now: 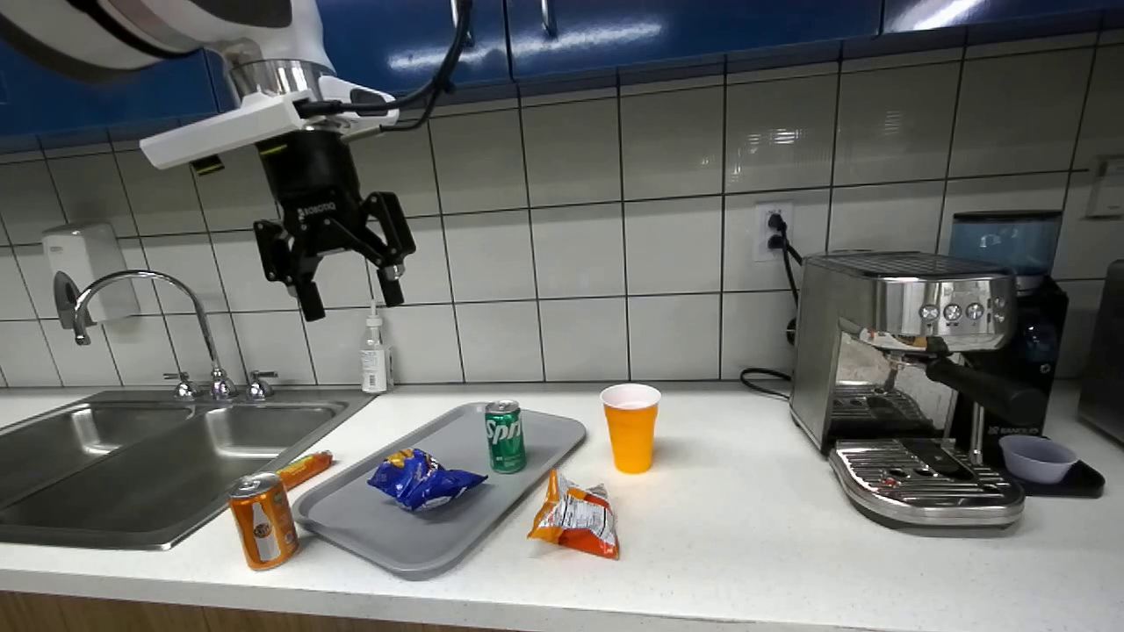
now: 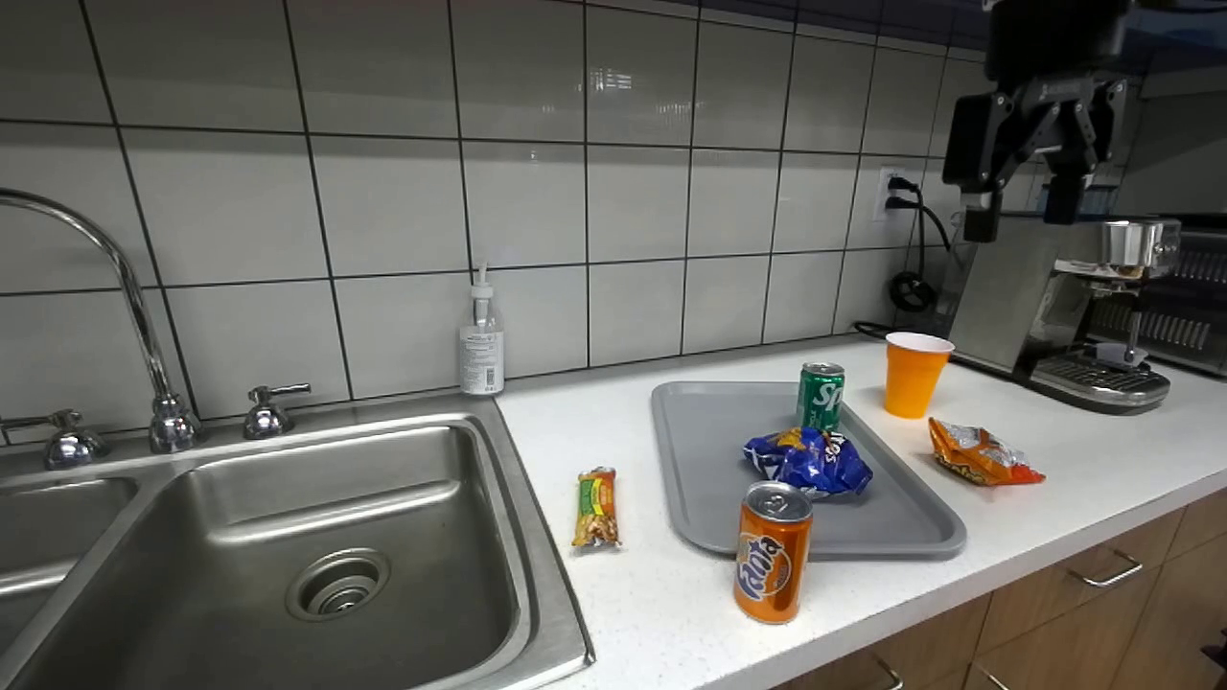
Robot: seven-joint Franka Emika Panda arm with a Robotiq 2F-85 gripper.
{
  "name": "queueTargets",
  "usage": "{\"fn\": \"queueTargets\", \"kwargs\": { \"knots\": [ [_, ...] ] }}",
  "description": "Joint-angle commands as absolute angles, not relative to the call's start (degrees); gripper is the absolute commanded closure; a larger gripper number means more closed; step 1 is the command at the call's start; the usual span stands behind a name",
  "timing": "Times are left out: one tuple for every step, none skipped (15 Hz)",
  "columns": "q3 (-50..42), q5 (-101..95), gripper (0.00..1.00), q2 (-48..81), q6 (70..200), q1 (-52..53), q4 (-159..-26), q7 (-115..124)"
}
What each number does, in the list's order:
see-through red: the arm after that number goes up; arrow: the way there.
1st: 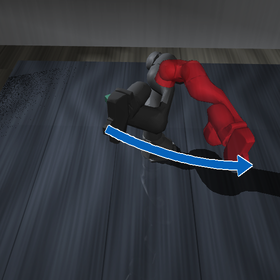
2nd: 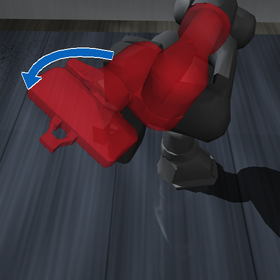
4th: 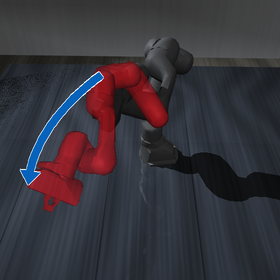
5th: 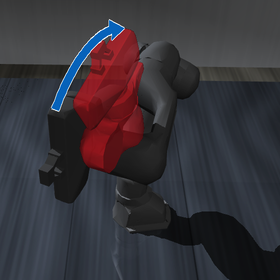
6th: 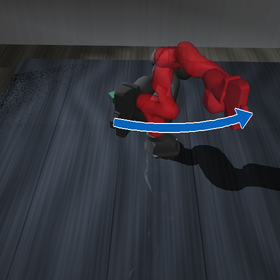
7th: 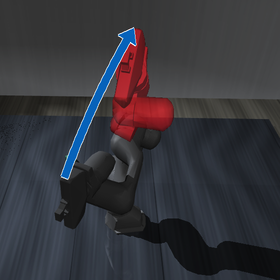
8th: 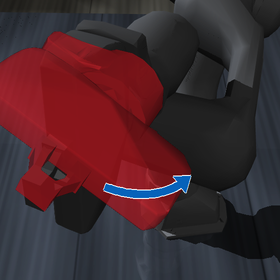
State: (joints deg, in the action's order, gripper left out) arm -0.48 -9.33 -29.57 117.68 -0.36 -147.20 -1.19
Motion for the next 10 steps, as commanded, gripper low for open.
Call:
{"fn": "queueTargets", "kwargs": {
  "knots": [
    [0.40, -11.94, 0.00, -28.52, 120.82, -1.82, -147.82, 0.53],
    [0.45, -12.53, 0.00, -28.18, 121.48, -1.99, -147.91, 0.79],
    [0.50, -13.11, 0.00, -27.79, 122.08, -2.15, -148.00, 1.05],
    [0.48, -13.49, 0.00, -27.30, 122.67, -2.24, -148.05, 1.24],
    [0.47, -13.75, 0.00, -26.90, 123.34, -2.34, -148.18, 1.42],
    [0.51, -14.07, 0.00, -26.38, 124.09, -2.47, -148.35, 1.73],
    [0.49, -14.30, 0.00, -25.89, 124.67, -2.55, -148.43, 1.90],
    [0.43, -14.51, 0.00, -25.23, 125.51, -2.63, -148.55, 1.99],
    [0.44, -14.77, 0.00, -24.65, 126.26, -2.76, -148.62, 2.08],
    [0.41, -14.94, 0.00, -23.98, 126.97, -2.81, -148.61, 2.04]
  ]
}}
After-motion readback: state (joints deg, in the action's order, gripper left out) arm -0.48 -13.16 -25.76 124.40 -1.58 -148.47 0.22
